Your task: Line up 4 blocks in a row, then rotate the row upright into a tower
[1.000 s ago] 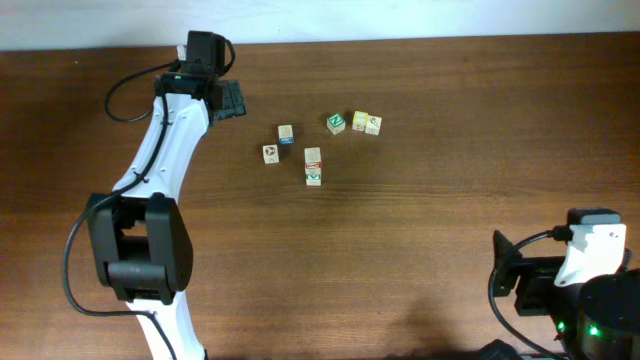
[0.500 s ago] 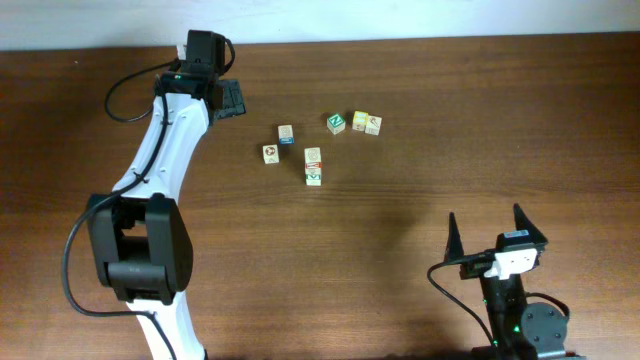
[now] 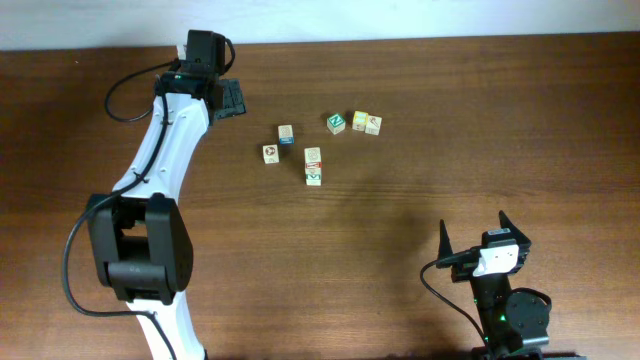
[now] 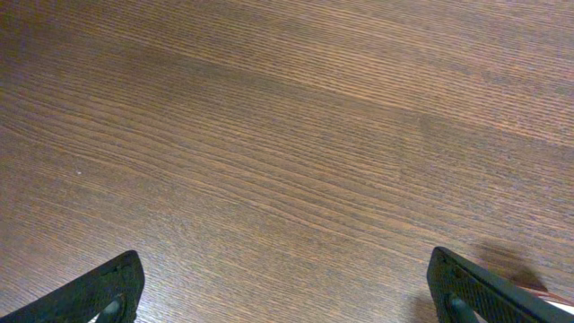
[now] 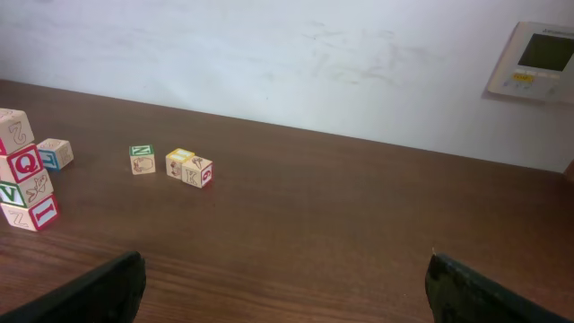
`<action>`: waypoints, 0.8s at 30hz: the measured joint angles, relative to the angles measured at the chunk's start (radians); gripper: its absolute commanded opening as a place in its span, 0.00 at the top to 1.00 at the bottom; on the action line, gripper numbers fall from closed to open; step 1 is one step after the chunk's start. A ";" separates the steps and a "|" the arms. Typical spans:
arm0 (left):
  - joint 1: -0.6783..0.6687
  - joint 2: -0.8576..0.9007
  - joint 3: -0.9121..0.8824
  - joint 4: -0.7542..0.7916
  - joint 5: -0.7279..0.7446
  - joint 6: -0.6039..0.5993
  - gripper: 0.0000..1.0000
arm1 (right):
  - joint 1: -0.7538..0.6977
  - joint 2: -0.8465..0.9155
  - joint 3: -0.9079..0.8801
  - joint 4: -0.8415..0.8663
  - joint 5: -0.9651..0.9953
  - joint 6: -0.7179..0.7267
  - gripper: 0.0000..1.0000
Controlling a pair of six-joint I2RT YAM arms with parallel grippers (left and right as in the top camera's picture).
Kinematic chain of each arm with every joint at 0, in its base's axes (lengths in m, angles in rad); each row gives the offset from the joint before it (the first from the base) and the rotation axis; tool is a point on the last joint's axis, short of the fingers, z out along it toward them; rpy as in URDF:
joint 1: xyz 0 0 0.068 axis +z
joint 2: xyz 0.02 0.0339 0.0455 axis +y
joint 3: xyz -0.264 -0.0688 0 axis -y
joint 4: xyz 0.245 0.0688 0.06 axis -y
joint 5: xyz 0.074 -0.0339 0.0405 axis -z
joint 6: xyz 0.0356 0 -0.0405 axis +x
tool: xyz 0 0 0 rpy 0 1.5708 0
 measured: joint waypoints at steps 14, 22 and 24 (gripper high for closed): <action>0.097 -0.645 -0.766 0.655 0.180 0.196 0.01 | 0.000 -0.002 0.000 0.001 0.001 -0.001 0.01; 0.097 -1.600 -1.651 0.892 0.209 0.510 0.01 | 0.000 0.001 0.000 0.004 0.001 0.000 0.02; 0.097 -1.727 -1.732 0.888 0.209 0.517 0.01 | 0.000 -0.001 0.000 0.000 0.001 0.000 0.02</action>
